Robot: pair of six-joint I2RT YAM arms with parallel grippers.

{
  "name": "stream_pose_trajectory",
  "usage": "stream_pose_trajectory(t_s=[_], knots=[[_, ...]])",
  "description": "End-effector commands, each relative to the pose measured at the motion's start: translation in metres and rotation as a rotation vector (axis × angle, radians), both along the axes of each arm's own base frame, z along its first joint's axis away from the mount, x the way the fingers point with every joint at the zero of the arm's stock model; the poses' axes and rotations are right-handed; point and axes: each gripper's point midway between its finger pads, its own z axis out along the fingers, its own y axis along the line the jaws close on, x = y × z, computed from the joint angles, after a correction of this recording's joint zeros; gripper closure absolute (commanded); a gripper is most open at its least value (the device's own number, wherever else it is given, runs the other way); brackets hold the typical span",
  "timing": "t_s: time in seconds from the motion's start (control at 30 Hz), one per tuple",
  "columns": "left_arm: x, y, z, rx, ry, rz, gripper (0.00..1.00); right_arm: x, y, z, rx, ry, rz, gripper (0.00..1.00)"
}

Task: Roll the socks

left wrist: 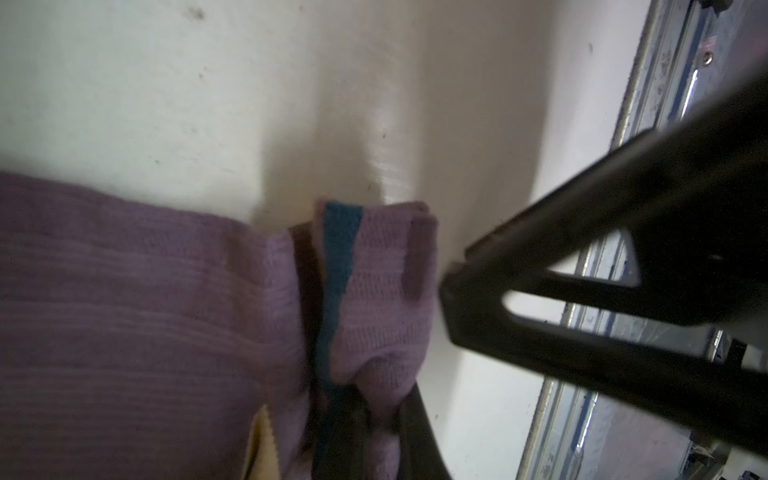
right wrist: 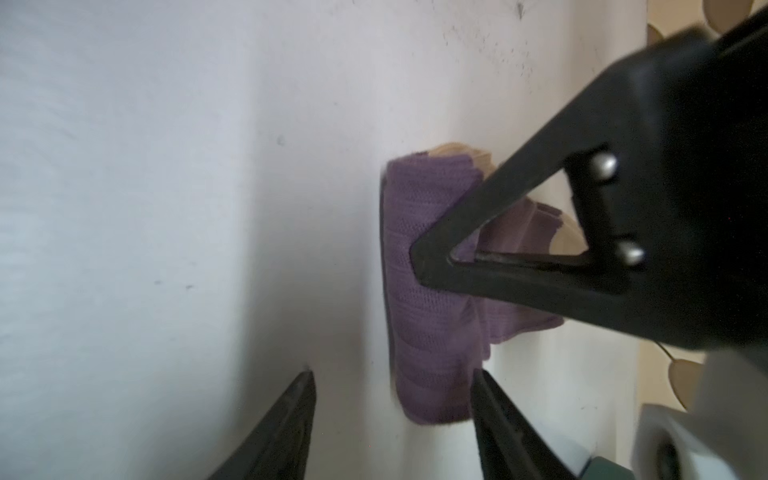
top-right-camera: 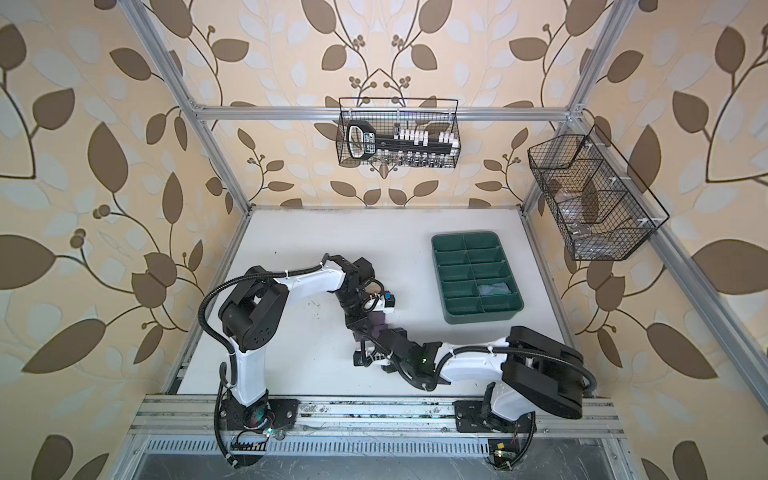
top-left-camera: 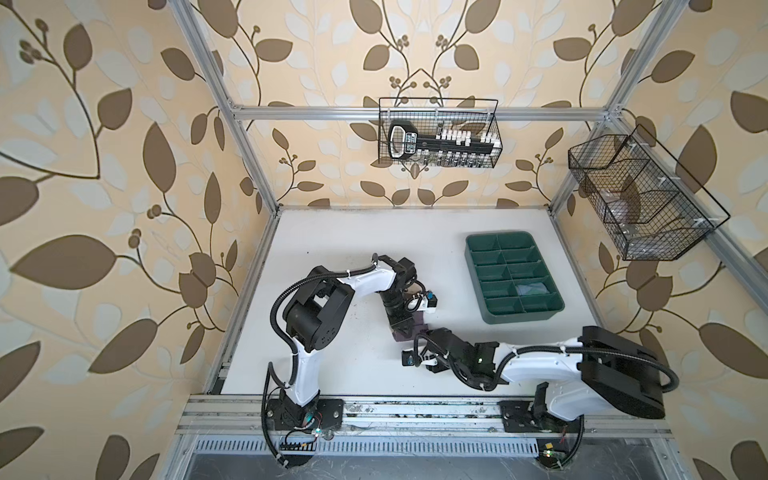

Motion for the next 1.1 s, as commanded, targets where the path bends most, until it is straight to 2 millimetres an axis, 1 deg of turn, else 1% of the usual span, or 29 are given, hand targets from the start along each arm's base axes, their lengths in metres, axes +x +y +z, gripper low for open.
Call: stream_pose_trajectory(t_s=[0.0,0.03,0.07,0.2,0.23,0.27,0.3,0.4,0.47,0.53,0.57,0.63,0.67,0.7,0.77,0.8,0.83,0.87,0.9,0.93,0.97,1.0,1.03,1.07], knots=[[0.005,0.002,0.000,0.011,0.010,0.013,0.95,0.016,0.020,0.008,0.065,-0.021,-0.005,0.46],[0.005,0.002,0.000,0.012,0.009,0.014,0.95,0.015,0.021,0.005,0.054,-0.011,-0.003,0.50],[0.005,0.002,0.000,0.012,0.006,0.016,0.95,0.015,0.023,0.004,0.051,-0.009,-0.001,0.55],[0.006,0.003,0.002,0.002,-0.021,0.013,0.93,0.009,0.026,-0.002,0.028,-0.002,0.018,0.85],[0.007,0.003,0.003,-0.001,-0.035,0.015,0.92,0.008,0.025,-0.003,0.019,-0.004,0.020,0.90],[0.008,0.003,0.004,-0.007,-0.051,0.015,0.87,0.008,0.026,-0.005,0.008,-0.005,0.020,0.96],[0.011,0.003,0.007,-0.018,-0.067,0.023,0.80,0.007,0.025,-0.007,-0.005,-0.002,0.018,1.00],[0.016,0.002,0.021,-0.077,-0.124,0.058,0.69,0.003,0.022,-0.010,-0.031,0.039,0.010,1.00],[0.026,0.005,0.035,-0.099,-0.199,0.098,0.64,-0.001,0.018,-0.012,-0.044,0.079,0.006,1.00],[0.042,0.012,0.056,-0.141,-0.287,0.180,0.58,-0.007,0.014,-0.012,-0.045,0.132,0.000,1.00],[0.051,0.018,0.069,-0.164,-0.346,0.230,0.55,-0.011,0.011,-0.012,-0.049,0.160,0.001,1.00],[0.072,0.037,0.097,-0.188,-0.487,0.353,0.49,-0.018,0.009,-0.011,-0.054,0.208,0.010,1.00],[0.082,0.051,0.114,-0.194,-0.579,0.420,0.48,-0.020,0.008,-0.009,-0.056,0.234,0.012,1.00],[0.091,0.066,0.137,-0.203,-0.685,0.501,0.46,-0.024,0.008,-0.009,-0.063,0.270,0.016,1.00],[0.101,0.101,0.167,-0.181,-0.872,0.656,0.42,-0.023,0.007,-0.005,-0.057,0.333,-0.018,1.00],[0.103,0.122,0.190,-0.179,-0.995,0.746,0.36,-0.020,0.008,-0.004,-0.051,0.365,-0.048,1.00],[0.100,0.138,0.209,-0.191,-1.091,0.812,0.29,-0.019,0.008,-0.003,-0.051,0.405,-0.064,1.00],[0.093,0.154,0.233,-0.237,-1.194,0.874,0.21,-0.018,0.009,-0.002,-0.052,0.459,-0.074,1.00],[0.082,0.164,0.251,-0.287,-1.275,0.907,0.14,-0.016,0.009,-0.001,-0.048,0.513,-0.090,1.00],[0.070,0.170,0.269,-0.343,-1.334,0.916,0.07,-0.013,0.011,0.001,-0.031,0.571,-0.110,1.00],[0.059,0.173,0.281,-0.385,-1.362,0.919,0.01,-0.010,0.012,0.002,-0.016,0.622,-0.131,0.99],[0.048,0.175,0.290,-0.421,-1.371,0.914,0.01,-0.006,0.013,0.004,0.006,0.672,-0.159,0.97],[0.037,0.172,0.295,-0.457,-1.354,0.887,0.01,-0.002,0.012,0.004,0.018,0.719,-0.186,0.97],[0.030,0.168,0.297,-0.483,-1.330,0.867,0.01,0.000,0.012,0.004,0.022,0.755,-0.193,0.96]])
